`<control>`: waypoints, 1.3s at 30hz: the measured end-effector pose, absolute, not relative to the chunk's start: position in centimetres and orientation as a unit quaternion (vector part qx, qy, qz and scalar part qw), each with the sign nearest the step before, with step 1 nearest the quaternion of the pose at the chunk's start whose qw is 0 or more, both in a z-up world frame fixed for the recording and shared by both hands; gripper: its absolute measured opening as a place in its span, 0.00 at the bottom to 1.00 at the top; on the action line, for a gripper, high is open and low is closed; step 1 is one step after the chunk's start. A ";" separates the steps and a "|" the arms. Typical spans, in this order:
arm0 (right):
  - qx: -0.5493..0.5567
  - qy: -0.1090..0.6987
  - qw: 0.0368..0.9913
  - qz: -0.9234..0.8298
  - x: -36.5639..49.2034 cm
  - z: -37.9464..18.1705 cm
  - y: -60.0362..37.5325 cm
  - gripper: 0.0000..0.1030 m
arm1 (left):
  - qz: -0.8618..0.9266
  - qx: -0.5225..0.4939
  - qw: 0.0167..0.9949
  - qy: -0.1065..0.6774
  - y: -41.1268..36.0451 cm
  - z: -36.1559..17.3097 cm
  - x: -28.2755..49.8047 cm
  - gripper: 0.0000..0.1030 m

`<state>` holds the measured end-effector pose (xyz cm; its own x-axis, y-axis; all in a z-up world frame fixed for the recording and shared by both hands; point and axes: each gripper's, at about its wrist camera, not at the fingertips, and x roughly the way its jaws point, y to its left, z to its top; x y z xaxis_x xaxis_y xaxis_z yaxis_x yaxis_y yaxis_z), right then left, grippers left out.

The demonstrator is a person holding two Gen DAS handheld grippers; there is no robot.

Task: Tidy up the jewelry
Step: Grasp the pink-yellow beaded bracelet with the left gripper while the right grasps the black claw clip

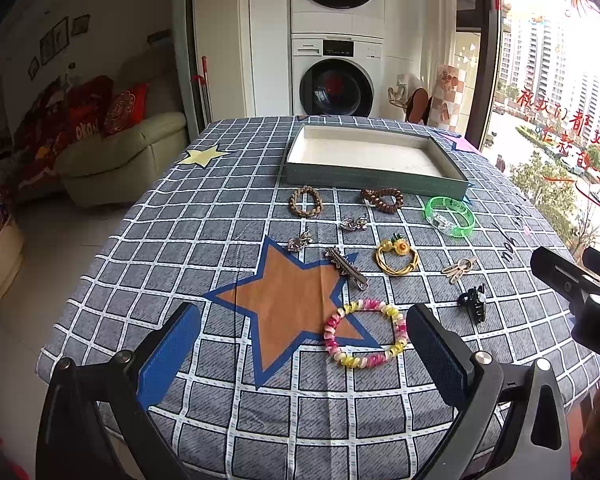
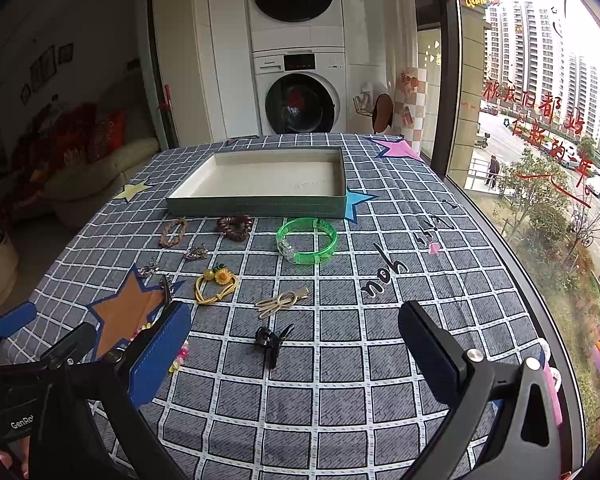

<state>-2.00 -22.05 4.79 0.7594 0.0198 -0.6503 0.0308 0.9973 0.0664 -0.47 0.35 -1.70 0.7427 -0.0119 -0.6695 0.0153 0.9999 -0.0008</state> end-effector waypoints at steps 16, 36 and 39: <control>0.041 0.435 0.899 0.006 -0.3 0.8 -23.1 1.00 | -0.042 -0.038 0.892 0.448 1.4 -5.6 3.1 1.00; 0.018 0.516 0.856 0.024 4.5 -3.5 -20.9 0.68 | -0.078 0.040 0.873 0.480 -1.9 -8.2 6.8 0.87; 0.006 0.512 0.858 0.022 4.6 -3.4 -20.7 0.51 | -0.090 0.043 0.873 0.477 -2.3 -8.0 6.7 0.74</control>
<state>4.65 -20.69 -3.43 0.4739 0.0431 -0.8795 -0.0311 0.9990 0.0322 6.70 -2.25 -7.98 0.5284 -0.1158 -0.8411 0.1974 0.9803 -0.0109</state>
